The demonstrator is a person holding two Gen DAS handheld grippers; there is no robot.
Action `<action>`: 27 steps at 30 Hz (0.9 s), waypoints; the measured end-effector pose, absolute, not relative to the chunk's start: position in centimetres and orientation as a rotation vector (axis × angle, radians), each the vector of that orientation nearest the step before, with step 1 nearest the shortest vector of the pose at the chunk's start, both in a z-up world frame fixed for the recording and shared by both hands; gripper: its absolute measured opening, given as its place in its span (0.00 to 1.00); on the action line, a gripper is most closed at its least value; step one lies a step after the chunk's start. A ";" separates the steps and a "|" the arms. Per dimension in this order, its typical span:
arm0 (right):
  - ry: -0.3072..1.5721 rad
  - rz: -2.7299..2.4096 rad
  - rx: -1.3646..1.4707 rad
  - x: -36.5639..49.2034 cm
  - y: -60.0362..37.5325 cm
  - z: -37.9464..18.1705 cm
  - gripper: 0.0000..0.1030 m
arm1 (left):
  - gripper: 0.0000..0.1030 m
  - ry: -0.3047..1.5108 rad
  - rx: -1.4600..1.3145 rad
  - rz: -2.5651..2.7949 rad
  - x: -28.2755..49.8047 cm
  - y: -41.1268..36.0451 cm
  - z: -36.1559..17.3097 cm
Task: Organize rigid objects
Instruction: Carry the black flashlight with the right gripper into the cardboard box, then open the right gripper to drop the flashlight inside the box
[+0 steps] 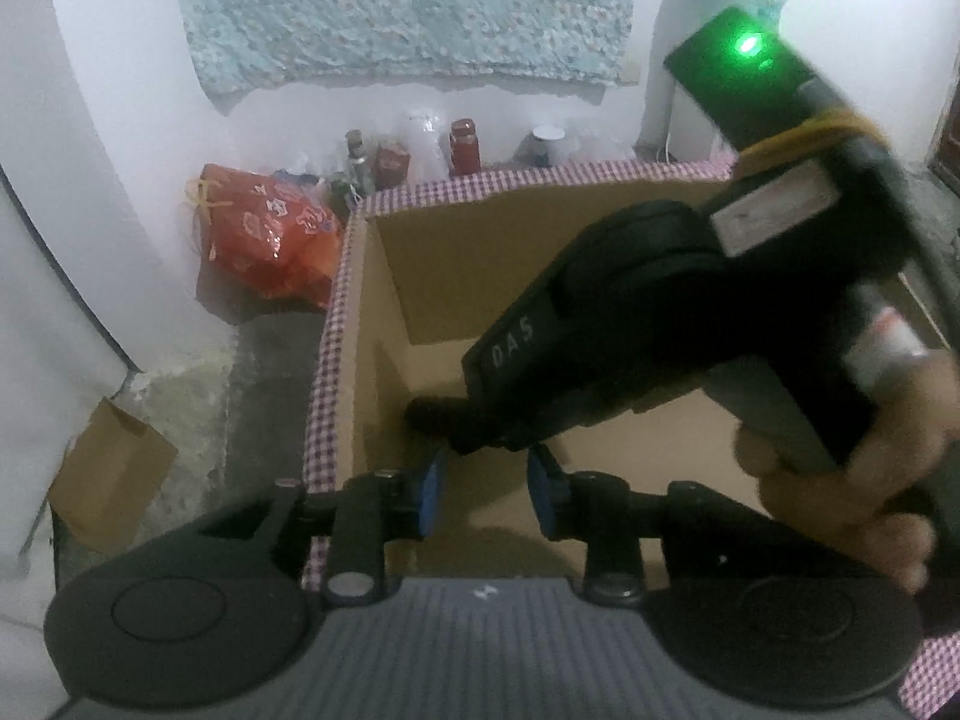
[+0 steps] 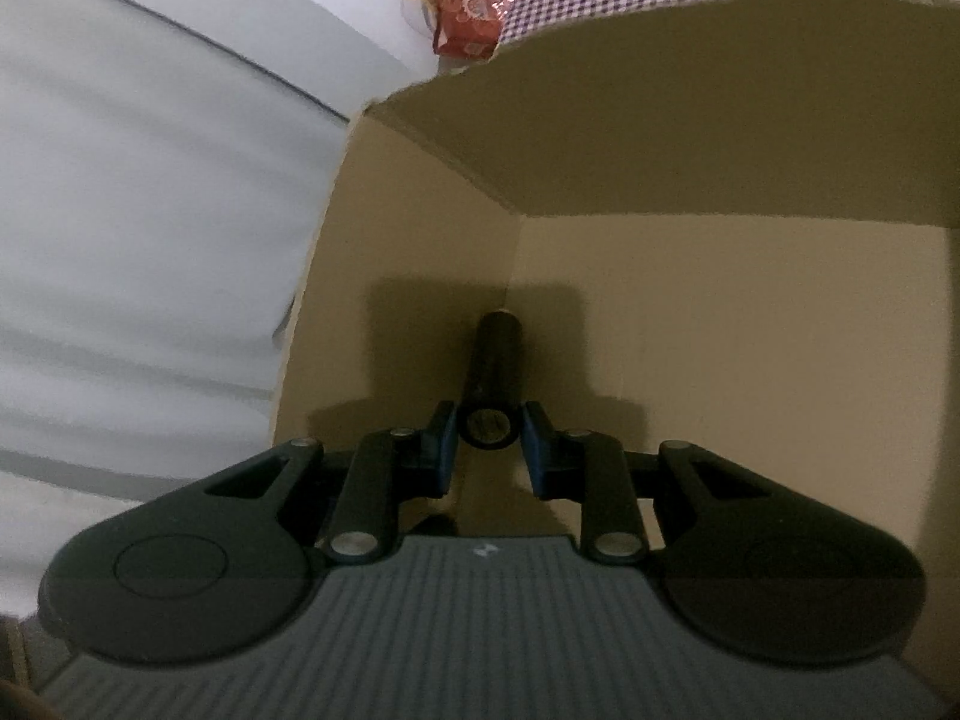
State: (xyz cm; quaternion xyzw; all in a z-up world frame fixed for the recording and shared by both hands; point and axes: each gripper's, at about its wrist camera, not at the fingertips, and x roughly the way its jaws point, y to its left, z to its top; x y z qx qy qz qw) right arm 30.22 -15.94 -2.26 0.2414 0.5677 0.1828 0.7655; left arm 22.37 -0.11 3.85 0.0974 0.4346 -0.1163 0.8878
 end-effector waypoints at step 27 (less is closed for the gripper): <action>0.837 0.447 0.780 9.7 -29.3 12.4 0.42 | 0.58 0.652 0.115 -0.336 9.8 2.3 12.5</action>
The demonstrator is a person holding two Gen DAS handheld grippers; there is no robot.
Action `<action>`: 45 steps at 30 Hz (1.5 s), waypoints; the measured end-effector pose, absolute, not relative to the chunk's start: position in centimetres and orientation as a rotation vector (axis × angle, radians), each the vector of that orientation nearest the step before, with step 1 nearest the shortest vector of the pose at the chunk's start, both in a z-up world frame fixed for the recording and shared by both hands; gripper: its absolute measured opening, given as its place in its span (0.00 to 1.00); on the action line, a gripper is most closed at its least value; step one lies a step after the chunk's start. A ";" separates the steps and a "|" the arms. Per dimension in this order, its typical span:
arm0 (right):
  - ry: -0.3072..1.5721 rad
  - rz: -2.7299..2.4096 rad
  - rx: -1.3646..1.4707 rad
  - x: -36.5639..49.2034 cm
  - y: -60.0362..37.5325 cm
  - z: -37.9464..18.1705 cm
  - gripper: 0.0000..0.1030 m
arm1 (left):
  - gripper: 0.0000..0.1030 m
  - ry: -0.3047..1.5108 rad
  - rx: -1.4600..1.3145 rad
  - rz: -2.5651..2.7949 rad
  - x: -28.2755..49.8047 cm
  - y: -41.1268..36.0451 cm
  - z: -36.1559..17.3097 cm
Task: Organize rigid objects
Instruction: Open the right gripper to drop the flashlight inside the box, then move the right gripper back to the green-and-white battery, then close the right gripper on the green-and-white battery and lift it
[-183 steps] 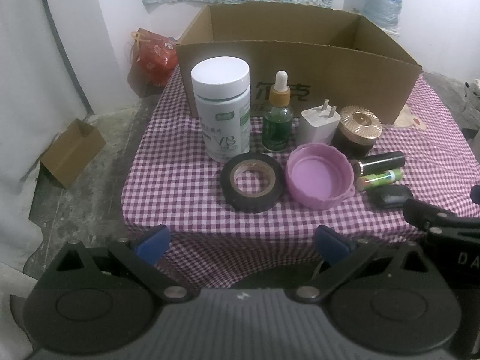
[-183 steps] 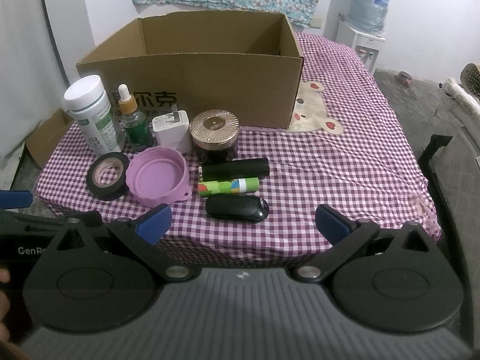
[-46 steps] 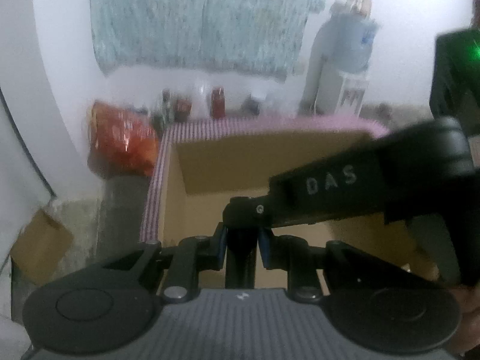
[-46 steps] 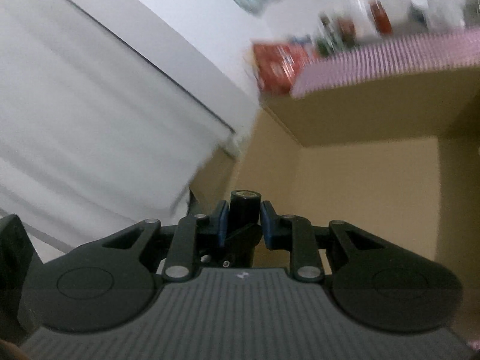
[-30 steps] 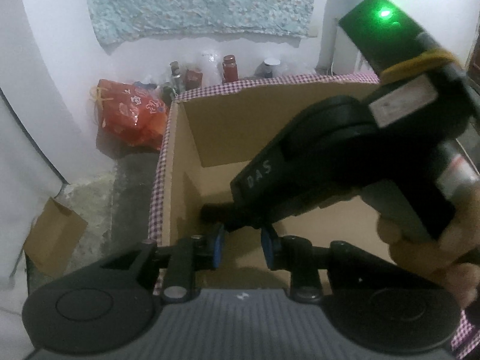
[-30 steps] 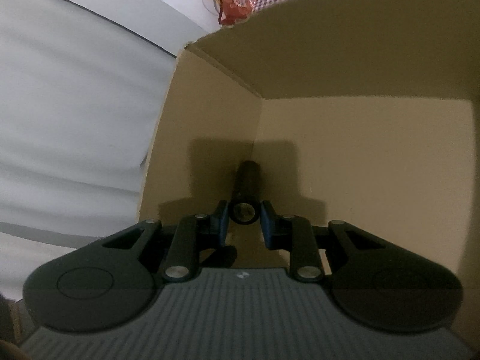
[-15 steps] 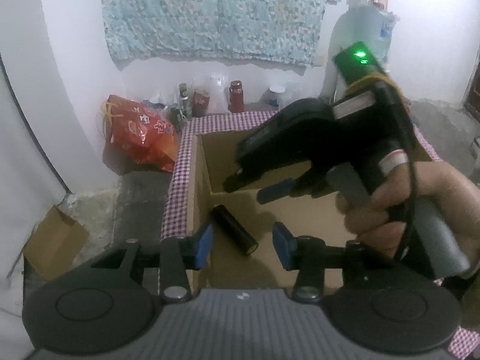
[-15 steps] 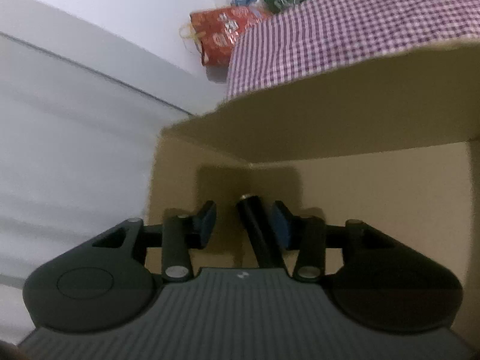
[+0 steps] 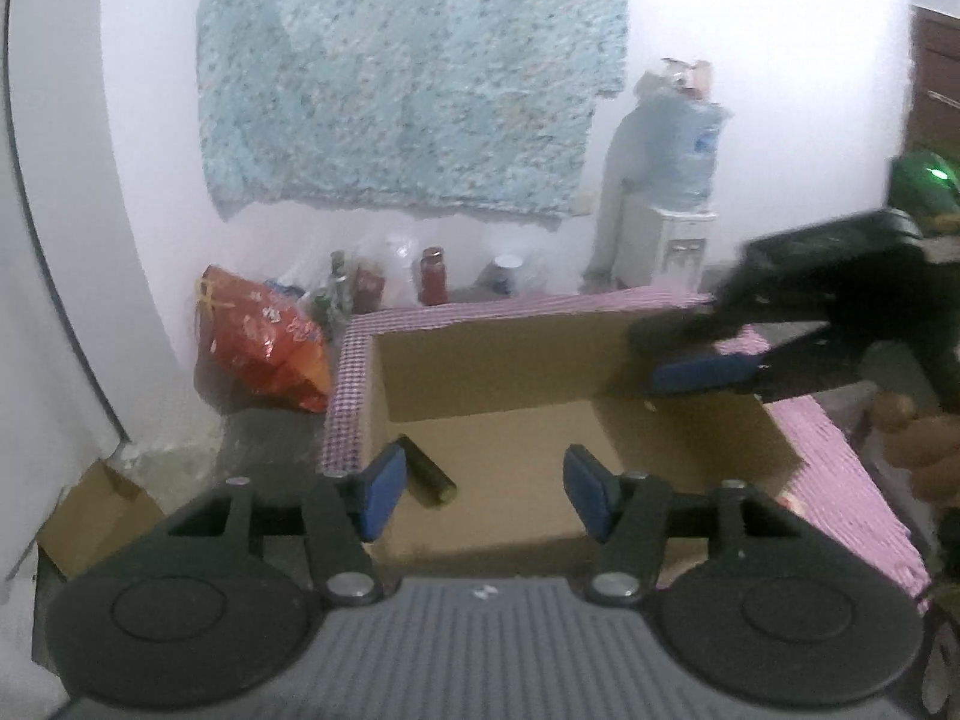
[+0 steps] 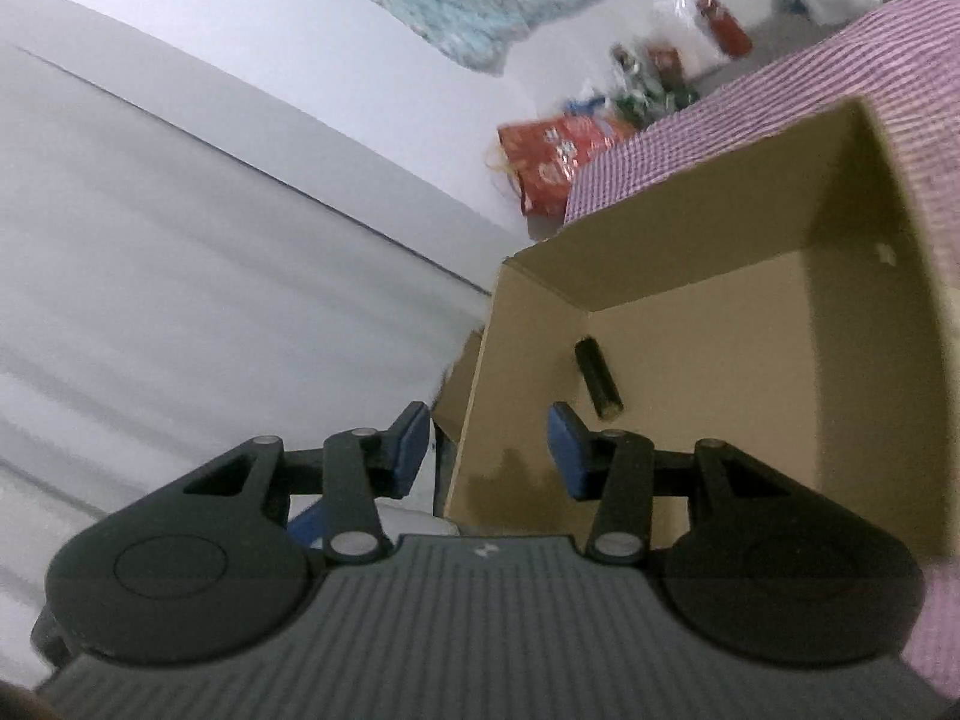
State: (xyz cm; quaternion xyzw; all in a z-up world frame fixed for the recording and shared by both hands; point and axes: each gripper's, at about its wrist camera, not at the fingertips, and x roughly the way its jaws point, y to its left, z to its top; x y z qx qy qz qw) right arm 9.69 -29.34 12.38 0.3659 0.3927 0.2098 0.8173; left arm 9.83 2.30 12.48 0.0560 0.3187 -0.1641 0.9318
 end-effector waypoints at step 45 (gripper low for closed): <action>0.978 0.097 0.875 -3.0 -34.4 -7.2 0.28 | 0.17 0.892 0.467 -0.570 3.8 -13.9 -4.1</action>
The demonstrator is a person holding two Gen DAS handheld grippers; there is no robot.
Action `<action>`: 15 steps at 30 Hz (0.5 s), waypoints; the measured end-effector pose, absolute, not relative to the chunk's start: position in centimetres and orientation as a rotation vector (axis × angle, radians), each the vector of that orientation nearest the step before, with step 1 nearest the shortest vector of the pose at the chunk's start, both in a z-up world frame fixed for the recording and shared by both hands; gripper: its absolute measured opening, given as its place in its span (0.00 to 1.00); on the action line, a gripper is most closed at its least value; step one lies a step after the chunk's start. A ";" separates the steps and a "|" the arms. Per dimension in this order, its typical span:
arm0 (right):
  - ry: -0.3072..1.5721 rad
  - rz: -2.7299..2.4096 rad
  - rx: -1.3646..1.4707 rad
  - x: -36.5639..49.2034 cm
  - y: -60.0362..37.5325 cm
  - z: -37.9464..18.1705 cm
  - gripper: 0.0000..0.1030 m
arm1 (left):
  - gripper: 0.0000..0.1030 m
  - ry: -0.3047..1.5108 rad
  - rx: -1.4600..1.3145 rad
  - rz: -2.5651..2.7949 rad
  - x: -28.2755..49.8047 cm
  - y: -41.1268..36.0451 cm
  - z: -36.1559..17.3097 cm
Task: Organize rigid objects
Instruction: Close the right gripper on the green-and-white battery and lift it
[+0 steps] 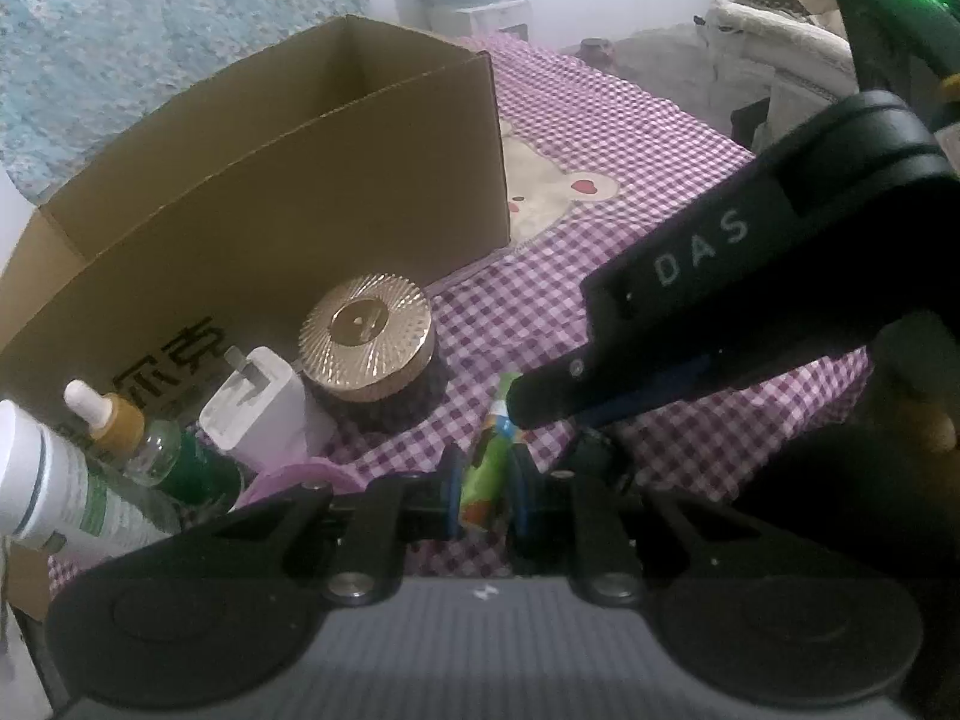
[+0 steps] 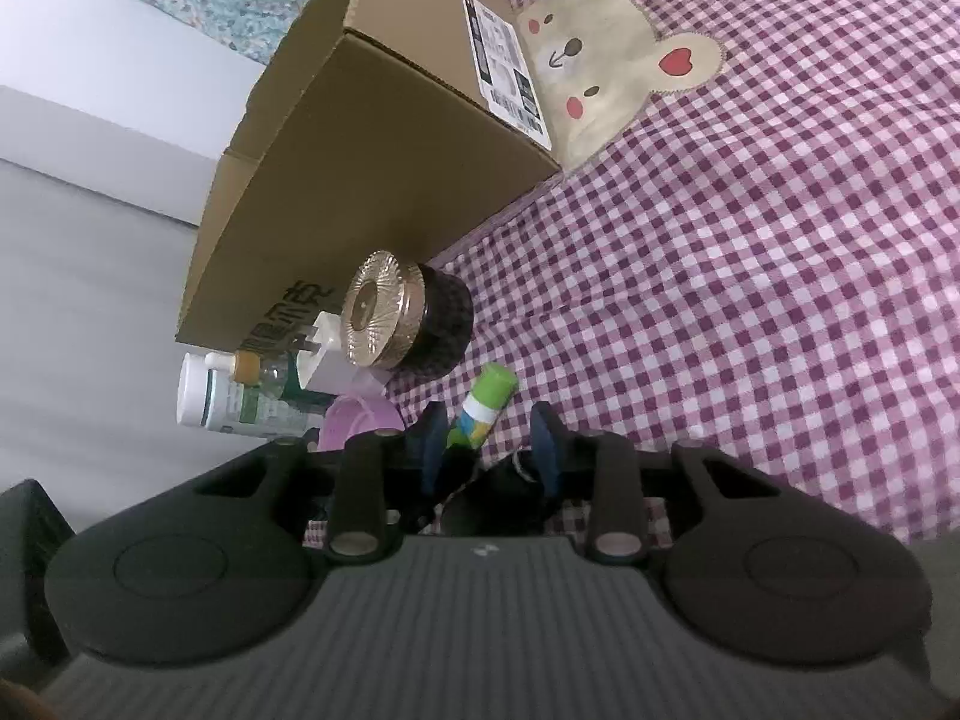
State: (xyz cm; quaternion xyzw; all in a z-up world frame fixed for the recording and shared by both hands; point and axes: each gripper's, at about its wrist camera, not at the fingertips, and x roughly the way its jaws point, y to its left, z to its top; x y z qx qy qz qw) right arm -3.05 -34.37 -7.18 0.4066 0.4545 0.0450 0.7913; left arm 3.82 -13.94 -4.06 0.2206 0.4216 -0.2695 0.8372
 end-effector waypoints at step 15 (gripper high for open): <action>0.964 0.126 0.945 0.6 -33.9 -8.7 0.27 | 0.15 0.882 0.463 -0.559 5.1 -14.8 -5.1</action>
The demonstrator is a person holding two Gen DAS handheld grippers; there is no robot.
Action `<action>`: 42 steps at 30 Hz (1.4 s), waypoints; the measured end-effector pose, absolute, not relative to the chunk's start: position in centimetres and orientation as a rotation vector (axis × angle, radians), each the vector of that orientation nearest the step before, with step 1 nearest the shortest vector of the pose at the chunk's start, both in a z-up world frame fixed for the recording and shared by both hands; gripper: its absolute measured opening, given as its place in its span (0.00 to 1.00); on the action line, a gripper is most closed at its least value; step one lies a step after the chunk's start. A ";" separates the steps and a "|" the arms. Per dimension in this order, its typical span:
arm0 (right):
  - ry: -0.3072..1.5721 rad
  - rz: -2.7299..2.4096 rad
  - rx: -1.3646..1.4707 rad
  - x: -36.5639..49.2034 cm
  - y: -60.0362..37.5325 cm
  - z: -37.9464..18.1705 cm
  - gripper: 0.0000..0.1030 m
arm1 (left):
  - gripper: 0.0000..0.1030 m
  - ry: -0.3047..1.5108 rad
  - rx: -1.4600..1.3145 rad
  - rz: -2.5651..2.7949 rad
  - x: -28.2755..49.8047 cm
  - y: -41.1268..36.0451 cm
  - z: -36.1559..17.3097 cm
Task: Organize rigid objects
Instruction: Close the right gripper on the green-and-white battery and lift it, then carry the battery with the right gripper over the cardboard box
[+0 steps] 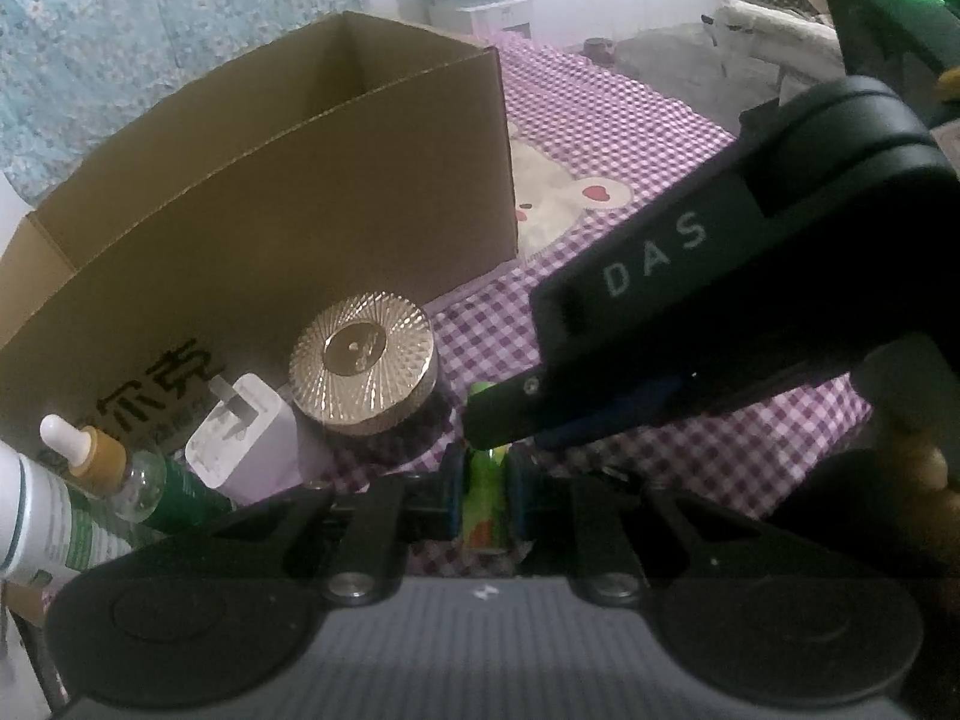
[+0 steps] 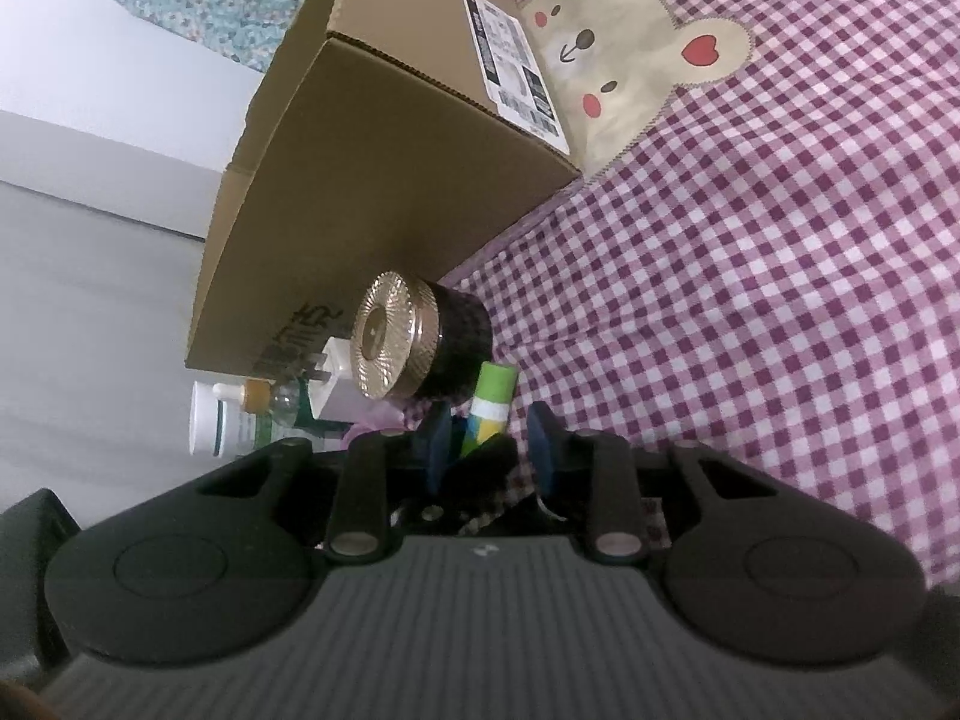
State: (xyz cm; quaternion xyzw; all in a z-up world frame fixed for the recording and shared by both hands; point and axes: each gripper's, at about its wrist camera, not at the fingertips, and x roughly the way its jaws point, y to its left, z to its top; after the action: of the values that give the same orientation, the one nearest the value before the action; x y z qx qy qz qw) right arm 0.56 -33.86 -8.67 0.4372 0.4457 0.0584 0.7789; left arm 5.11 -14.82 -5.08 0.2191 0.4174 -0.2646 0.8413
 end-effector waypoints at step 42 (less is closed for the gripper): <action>1.044 0.440 0.759 21.1 -24.4 2.7 0.15 | 0.16 0.893 0.189 -0.338 19.7 -1.0 5.6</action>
State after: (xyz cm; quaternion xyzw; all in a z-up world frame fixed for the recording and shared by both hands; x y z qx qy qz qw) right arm 21.06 -24.35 2.71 0.3506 0.4827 0.2033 0.7764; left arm 19.72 -0.97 5.63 0.0908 0.4290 -0.1626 0.8839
